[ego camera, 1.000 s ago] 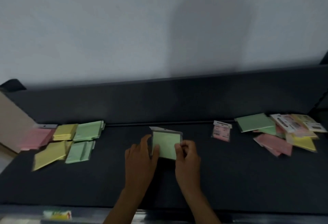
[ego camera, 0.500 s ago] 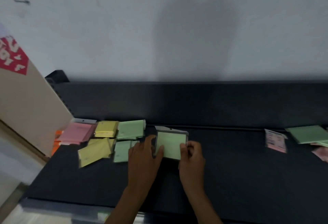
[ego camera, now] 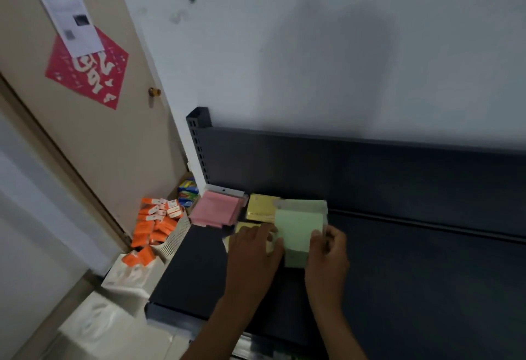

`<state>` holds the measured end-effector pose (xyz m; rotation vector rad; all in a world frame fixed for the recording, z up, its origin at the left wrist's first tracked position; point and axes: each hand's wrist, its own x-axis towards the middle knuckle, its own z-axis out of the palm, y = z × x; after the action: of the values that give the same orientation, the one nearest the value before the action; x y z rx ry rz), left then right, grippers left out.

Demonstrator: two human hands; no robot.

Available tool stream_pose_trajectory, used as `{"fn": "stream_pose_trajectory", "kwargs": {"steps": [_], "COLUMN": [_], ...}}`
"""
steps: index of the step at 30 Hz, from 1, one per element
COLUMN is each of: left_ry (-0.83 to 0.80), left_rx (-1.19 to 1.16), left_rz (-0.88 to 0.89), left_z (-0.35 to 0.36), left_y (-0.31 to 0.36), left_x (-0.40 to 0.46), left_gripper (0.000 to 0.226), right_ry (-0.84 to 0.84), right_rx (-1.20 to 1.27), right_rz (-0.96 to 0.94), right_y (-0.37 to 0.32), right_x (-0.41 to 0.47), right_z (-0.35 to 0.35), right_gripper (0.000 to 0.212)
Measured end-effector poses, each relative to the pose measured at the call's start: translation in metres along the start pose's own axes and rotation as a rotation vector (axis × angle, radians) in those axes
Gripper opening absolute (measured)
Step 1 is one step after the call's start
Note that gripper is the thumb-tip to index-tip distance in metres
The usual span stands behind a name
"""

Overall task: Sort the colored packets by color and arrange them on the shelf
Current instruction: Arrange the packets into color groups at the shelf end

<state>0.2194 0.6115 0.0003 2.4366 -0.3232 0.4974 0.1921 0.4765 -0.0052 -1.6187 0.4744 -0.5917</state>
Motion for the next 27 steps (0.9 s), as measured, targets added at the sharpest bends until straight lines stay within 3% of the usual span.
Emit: {"fn": "stream_pose_trajectory", "kwargs": {"steps": [7, 13, 18, 27], "left_ry": [-0.008, -0.127, -0.113, -0.150], "left_rx": [-0.067, -0.046, 0.005, 0.004], "left_rz": [0.075, 0.086, 0.086, 0.069], "left_z": [0.010, 0.022, 0.029, 0.041], "left_y": [-0.010, -0.006, -0.005, -0.004], "left_x": [0.000, 0.011, 0.028, 0.024], "left_gripper": [0.031, 0.051, 0.053, 0.055], "right_ry": [0.012, 0.019, -0.097, -0.154], "right_rx": [-0.041, -0.095, -0.383, -0.505], "right_rz": [0.038, -0.022, -0.149, -0.179], "right_y": [0.005, 0.007, 0.020, 0.043], "right_x": [0.010, 0.026, 0.046, 0.057], "right_z": [0.008, 0.008, 0.013, 0.017], "right_gripper": [0.035, 0.028, 0.059, 0.053]}}
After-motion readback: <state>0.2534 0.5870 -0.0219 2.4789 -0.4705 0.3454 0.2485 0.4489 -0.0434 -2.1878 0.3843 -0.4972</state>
